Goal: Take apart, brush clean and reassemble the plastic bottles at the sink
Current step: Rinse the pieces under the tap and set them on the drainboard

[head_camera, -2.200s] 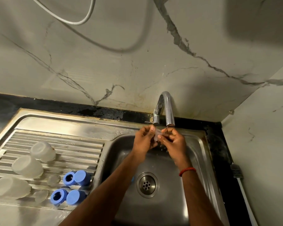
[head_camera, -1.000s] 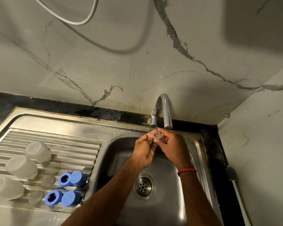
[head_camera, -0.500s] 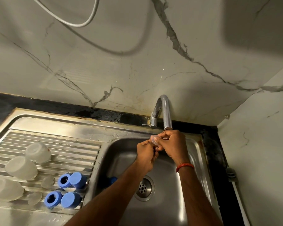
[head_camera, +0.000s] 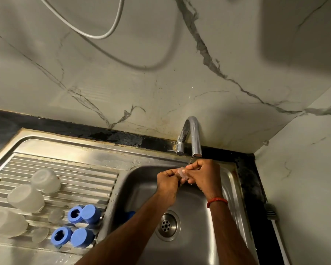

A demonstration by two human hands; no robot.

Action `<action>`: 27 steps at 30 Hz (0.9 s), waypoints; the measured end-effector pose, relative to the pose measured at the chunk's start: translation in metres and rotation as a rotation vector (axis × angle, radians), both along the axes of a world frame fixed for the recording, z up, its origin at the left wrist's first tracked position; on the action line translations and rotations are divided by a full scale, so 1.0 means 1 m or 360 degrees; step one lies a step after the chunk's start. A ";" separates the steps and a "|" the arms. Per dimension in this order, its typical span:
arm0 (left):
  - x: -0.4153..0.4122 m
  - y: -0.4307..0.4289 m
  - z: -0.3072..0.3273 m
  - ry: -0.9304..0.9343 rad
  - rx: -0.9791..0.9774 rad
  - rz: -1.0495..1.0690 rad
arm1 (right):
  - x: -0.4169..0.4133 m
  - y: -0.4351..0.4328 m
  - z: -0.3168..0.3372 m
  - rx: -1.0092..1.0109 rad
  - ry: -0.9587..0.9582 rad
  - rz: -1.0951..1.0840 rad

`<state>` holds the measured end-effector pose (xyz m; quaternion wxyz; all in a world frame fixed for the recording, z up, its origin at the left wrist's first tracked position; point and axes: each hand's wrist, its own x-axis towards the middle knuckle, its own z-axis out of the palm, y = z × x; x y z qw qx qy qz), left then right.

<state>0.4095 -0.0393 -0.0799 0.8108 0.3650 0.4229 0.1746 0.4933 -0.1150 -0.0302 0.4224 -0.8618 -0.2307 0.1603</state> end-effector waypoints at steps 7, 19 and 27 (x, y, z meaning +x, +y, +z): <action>0.003 0.000 0.009 0.0107 0.0175 0.0082 | -0.010 0.001 -0.003 0.0095 0.0108 0.0437; -0.003 -0.001 0.015 0.0048 0.0071 -0.0172 | -0.009 -0.005 0.003 0.0010 -0.0273 0.0105; -0.018 0.007 0.029 -0.0125 0.0175 -0.0086 | -0.016 -0.015 0.014 -0.0034 -0.0283 0.0420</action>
